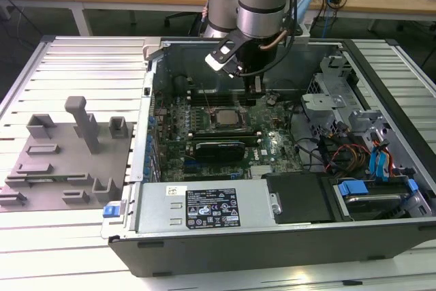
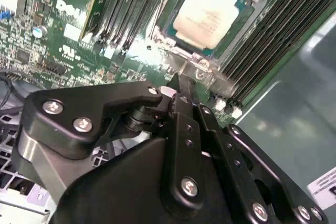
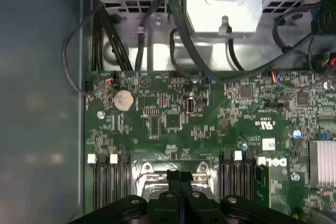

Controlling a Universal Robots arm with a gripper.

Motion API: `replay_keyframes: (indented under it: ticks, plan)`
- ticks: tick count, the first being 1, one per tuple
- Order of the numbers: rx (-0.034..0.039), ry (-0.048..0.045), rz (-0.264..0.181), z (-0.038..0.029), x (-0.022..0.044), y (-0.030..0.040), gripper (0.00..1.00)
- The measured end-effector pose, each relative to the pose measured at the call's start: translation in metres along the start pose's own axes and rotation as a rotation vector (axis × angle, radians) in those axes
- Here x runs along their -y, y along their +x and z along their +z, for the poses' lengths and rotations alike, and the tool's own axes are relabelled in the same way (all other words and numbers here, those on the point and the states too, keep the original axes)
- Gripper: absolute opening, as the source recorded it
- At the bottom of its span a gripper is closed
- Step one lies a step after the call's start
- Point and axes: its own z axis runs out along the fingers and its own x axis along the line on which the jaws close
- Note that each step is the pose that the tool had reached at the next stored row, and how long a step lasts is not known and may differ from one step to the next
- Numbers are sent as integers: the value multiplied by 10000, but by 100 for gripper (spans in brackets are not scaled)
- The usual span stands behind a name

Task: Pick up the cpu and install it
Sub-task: 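Close the cpu cover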

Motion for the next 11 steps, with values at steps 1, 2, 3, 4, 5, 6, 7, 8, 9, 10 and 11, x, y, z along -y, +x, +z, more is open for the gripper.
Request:
replay_keyframes:
  ticks: [1, 2, 3, 4, 5, 6, 7, 8, 9, 10, 11]
  plan:
    - [0, -1, 1, -1, 22, 0, 11]
    - [0, -1, 0, -2, 35, 0, 11]
    - [2, 0, 0, -3, 46, 0, 11]
    - [2, 0, 1, -4, 54, -1, 11]
    - [2, 0, 0, -4, 57, -1, 11]
    - [2, 0, -1, -4, 57, -1, 11]
    - [2, 0, -2, -4, 57, -1, 11]
    - [2, 0, -1, -4, 57, -1, 11]
    - [1, 0, 0, -4, 58, -1, 11]
    - [1, 3, 0, -2, 58, -1, 11]
    - [2, 21, 0, 3, 59, -1, 11]
